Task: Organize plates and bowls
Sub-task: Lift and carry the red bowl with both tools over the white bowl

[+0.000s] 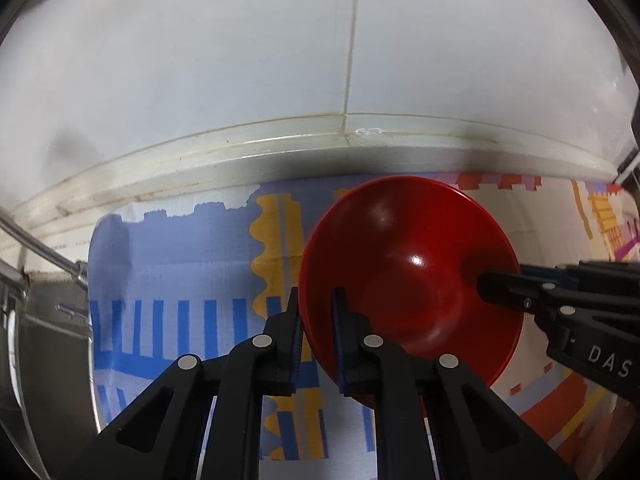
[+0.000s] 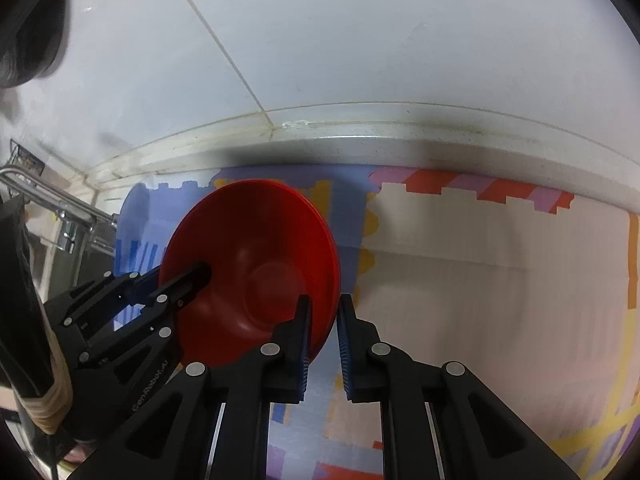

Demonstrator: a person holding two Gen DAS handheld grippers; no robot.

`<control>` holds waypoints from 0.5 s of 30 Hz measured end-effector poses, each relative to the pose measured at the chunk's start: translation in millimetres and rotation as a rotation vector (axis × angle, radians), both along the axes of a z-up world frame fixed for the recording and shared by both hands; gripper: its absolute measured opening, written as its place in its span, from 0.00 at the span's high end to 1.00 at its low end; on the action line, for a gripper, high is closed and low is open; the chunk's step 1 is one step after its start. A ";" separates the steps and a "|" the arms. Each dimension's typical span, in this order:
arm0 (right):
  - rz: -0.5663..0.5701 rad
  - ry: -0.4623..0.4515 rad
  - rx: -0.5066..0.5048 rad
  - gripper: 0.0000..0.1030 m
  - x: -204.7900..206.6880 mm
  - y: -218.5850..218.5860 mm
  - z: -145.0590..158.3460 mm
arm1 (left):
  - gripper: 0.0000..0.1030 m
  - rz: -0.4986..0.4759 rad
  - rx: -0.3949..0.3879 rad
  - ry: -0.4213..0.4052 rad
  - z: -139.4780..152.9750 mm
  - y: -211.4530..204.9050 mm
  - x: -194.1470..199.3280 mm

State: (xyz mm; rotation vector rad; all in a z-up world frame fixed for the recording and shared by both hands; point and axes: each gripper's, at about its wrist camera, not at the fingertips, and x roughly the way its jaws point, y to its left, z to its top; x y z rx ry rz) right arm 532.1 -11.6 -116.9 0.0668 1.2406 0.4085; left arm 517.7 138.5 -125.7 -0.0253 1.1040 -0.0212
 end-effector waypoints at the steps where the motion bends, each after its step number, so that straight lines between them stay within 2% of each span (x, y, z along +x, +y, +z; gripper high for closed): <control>1: -0.005 0.003 0.003 0.87 0.1 -0.6 -0.1 | 0.87 0.011 -0.011 0.005 0.5 0.6 0.1; 10: -0.045 0.036 0.040 0.87 -8.4 -11.6 3.3 | 0.88 0.020 -0.005 0.000 16.0 -6.9 -18.2; 15: -0.070 0.015 0.055 0.87 -24.7 -25.3 15.1 | 0.88 0.003 -0.004 -0.033 29.2 -23.0 -36.8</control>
